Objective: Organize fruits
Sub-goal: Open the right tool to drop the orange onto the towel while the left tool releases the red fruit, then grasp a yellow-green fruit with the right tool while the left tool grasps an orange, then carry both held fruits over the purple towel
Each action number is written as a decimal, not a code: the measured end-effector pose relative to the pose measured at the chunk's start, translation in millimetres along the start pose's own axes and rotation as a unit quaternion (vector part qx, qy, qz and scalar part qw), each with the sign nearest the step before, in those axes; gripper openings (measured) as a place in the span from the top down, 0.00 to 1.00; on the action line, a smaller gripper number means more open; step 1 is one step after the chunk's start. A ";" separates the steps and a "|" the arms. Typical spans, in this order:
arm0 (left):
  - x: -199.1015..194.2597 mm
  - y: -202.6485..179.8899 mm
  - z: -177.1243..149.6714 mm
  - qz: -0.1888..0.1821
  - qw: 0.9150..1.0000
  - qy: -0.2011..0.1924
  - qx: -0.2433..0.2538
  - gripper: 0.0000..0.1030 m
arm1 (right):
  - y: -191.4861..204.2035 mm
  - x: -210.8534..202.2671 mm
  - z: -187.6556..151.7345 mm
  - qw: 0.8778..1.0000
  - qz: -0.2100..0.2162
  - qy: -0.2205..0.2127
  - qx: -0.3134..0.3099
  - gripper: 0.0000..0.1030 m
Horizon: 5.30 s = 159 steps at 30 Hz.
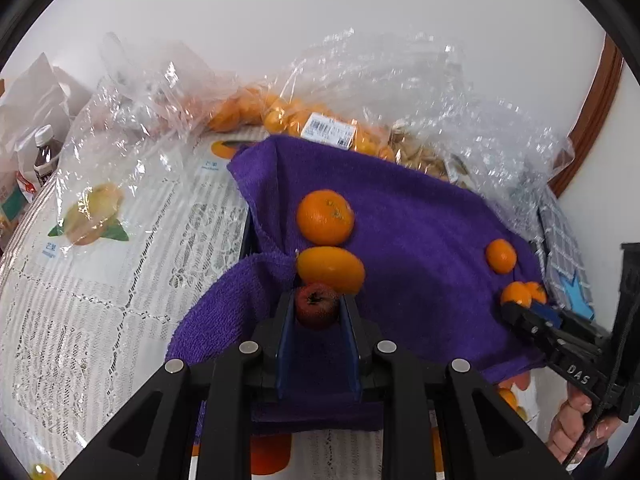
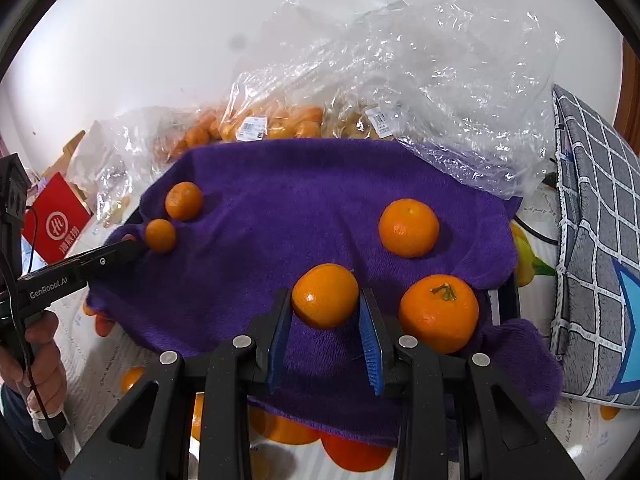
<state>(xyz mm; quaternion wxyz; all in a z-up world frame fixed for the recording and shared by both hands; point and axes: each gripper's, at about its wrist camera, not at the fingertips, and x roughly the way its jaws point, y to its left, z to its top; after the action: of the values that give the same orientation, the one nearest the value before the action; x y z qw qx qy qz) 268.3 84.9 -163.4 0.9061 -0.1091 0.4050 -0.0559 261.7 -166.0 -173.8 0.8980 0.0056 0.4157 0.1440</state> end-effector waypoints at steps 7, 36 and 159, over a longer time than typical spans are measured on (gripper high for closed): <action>6.8 -11.4 -4.5 0.023 0.999 0.003 0.037 0.79 | 5.1 3.7 -4.9 1.000 -0.005 -0.001 -0.022 0.68; -15.1 -8.4 -12.4 -0.015 0.997 -0.071 0.013 0.57 | 19.1 -60.3 -23.1 0.997 -0.026 -0.070 -0.022 0.42; -49.2 -26.8 -23.8 -0.073 0.994 -0.082 -0.006 0.71 | -46.5 -70.9 -28.7 0.994 -0.069 -0.070 0.042 0.58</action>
<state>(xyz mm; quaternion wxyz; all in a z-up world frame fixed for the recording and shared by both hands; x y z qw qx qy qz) 217.4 64.6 -136.8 0.9290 -0.1479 0.3207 -0.1109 208.6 -232.3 -145.8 0.9318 0.0248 0.3565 0.0627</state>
